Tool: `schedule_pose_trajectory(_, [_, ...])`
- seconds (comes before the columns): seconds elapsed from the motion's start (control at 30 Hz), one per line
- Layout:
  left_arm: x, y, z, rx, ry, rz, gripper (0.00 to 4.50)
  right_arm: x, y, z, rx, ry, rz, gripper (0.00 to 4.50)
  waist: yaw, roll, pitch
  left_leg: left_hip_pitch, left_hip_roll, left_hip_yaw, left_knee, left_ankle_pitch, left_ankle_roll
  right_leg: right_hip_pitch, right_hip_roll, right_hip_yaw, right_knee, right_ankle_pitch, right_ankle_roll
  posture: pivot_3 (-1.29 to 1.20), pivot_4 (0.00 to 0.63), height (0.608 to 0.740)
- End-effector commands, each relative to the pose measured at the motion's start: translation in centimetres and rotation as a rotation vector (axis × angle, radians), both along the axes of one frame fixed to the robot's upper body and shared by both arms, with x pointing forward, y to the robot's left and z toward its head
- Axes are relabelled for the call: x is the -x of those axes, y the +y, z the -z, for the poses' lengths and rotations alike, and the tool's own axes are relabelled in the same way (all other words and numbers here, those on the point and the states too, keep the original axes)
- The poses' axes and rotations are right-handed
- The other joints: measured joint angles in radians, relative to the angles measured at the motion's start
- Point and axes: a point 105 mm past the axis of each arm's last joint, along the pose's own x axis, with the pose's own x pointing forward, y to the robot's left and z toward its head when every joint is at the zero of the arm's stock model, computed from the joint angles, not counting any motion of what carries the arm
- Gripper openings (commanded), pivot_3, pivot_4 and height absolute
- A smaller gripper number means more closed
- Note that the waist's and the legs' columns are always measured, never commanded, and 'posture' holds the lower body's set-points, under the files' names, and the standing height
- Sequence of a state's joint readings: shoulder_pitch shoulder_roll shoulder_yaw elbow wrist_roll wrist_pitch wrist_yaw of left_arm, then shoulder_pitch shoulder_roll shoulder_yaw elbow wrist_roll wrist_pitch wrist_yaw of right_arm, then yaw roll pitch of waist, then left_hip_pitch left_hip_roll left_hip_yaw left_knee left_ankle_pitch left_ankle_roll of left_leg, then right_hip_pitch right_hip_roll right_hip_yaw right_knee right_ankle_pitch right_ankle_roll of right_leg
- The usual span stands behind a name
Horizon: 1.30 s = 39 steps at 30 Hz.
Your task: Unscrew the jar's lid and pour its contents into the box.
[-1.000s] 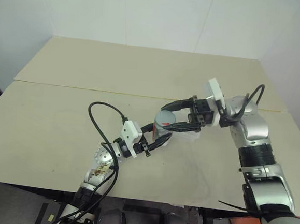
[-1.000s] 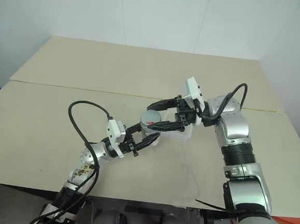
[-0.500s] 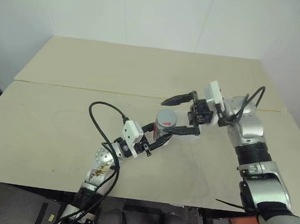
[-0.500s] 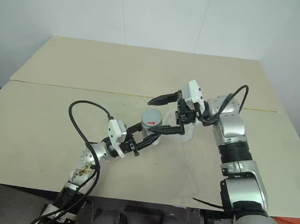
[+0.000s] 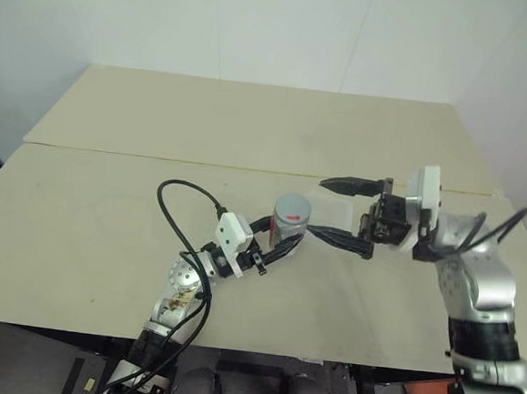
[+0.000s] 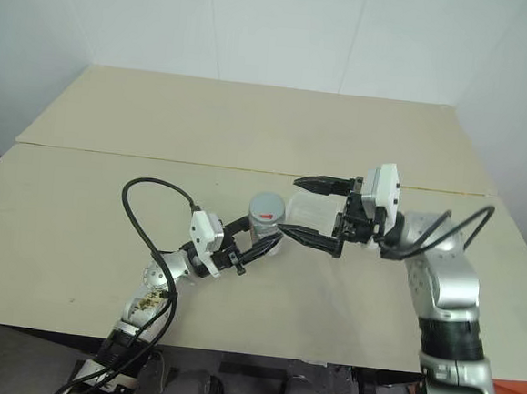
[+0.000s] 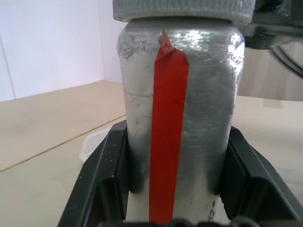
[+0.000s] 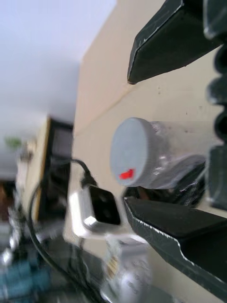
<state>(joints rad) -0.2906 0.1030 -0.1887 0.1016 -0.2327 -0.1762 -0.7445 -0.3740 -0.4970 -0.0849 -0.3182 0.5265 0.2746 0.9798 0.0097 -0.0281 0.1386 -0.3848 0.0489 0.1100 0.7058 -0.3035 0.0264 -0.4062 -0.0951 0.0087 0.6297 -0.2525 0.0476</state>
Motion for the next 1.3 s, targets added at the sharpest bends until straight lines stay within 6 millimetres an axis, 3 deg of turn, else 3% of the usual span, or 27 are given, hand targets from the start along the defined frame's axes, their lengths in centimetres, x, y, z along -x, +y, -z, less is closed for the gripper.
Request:
schedule_pose_trajectory(0.03, [-0.4, 0.0, -1.2, 0.019, -0.06, -0.037, 2.1, 0.8, 0.7, -2.1, -0.091, -0.074, 0.186, 4.46, -0.001, 0.0, 0.0, 0.0, 0.0, 0.0, 0.0, 0.0, 0.0, 0.0, 0.0, 0.0, 0.0, 0.0, 0.0, 0.0, 0.15, 0.74])
schedule_pose_trajectory(0.23, [-0.6, -0.4, -1.1, 0.019, -0.063, -0.038, 2.1, 2.3, 3.0, -1.3, -0.15, -0.049, 0.352, 4.46, 0.0, 0.0, 0.0, 0.0, -0.001, 0.0, 0.0, -0.002, 0.003, 0.0, 0.0, 0.0, 0.0, 0.001, -0.001, 0.0, 0.15, 0.74])
schedule_pose_trajectory(0.37, [-0.6, -0.7, -0.9, 0.014, -0.058, -0.025, 2.1, 2.0, 3.8, 0.1, -0.118, -0.039, 0.426, 4.46, 0.0, 0.0, 0.0, 0.0, -0.001, 0.0, 0.001, -0.002, 0.003, 0.0, 0.0, 0.0, -0.001, 0.002, -0.001, 0.0, 0.15, 0.74])
schedule_pose_trajectory(0.73, [-0.8, -1.0, -1.2, 0.018, -0.072, -0.013, 2.1, 0.9, 3.9, 1.3, -0.082, -0.014, 0.492, 4.46, 0.0, 0.0, 0.0, -0.001, -0.001, 0.0, 0.001, -0.003, 0.006, 0.0, 0.001, 0.0, -0.002, 0.002, -0.001, 0.0, 0.15, 0.74])
schedule_pose_trajectory(1.3, [-0.6, -0.6, -1.1, 0.029, -0.076, -0.024, 2.1, 0.1, 3.7, 1.1, -0.135, 0.061, 0.465, 4.46, -0.001, 0.0, 0.0, -0.001, -0.001, 0.0, 0.001, -0.004, 0.008, 0.0, 0.001, 0.0, -0.002, 0.002, -0.001, 0.0, 0.15, 0.74])
